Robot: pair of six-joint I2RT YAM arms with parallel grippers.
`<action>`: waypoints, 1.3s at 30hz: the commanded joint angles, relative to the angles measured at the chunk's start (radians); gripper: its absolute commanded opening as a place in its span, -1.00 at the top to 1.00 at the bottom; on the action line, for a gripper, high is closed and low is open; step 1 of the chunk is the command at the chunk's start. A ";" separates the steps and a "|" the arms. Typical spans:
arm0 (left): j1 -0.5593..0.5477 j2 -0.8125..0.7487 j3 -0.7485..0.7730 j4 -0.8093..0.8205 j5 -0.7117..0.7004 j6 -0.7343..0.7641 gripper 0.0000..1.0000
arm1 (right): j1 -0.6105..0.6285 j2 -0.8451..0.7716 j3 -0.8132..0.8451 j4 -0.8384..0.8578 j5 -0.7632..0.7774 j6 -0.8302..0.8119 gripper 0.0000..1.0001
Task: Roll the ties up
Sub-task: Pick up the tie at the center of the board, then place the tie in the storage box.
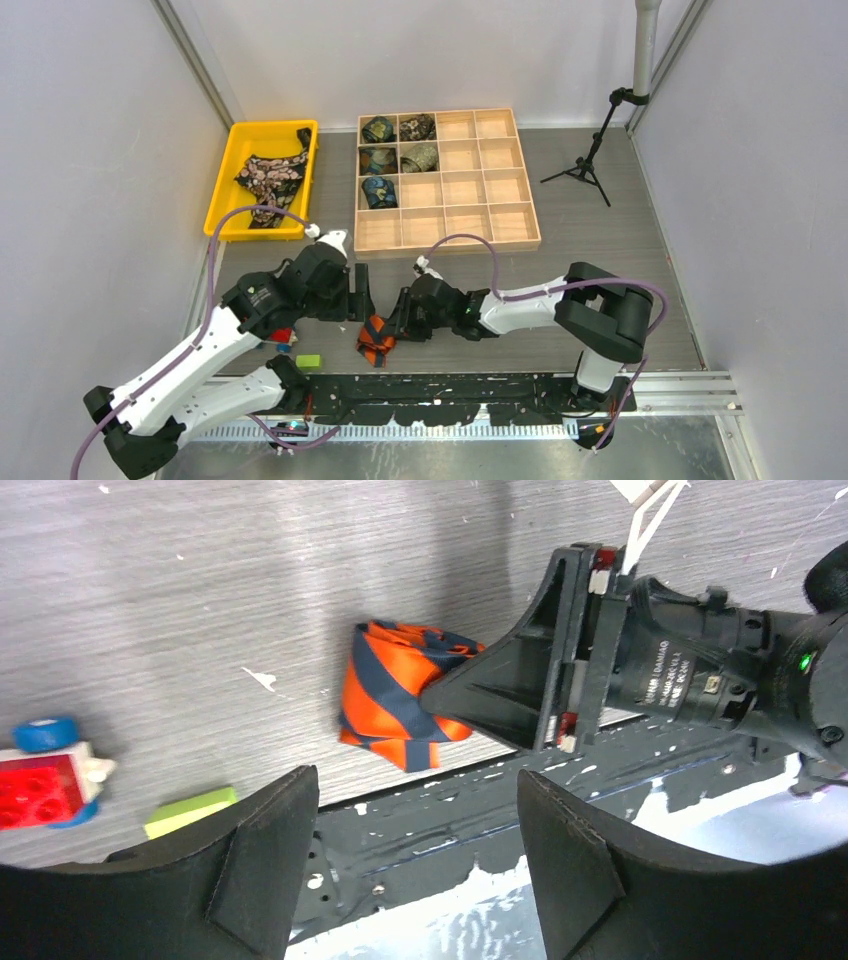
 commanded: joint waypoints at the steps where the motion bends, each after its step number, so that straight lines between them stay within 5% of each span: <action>1: 0.001 -0.011 0.092 -0.097 -0.070 0.127 -0.49 | -0.002 -0.084 0.049 -0.097 0.068 -0.030 0.99; 13: 0.003 -0.124 -0.001 -0.011 -0.077 0.196 -0.45 | -0.079 -0.220 0.128 -0.297 0.093 -0.090 0.99; 23: 0.003 -0.201 -0.037 0.021 -0.079 0.195 -0.42 | -0.329 -0.317 0.298 -0.520 0.035 -0.228 0.99; 39: 0.003 -0.171 -0.044 0.030 -0.054 0.204 -0.40 | -0.610 0.034 0.774 -0.692 0.053 -0.385 1.00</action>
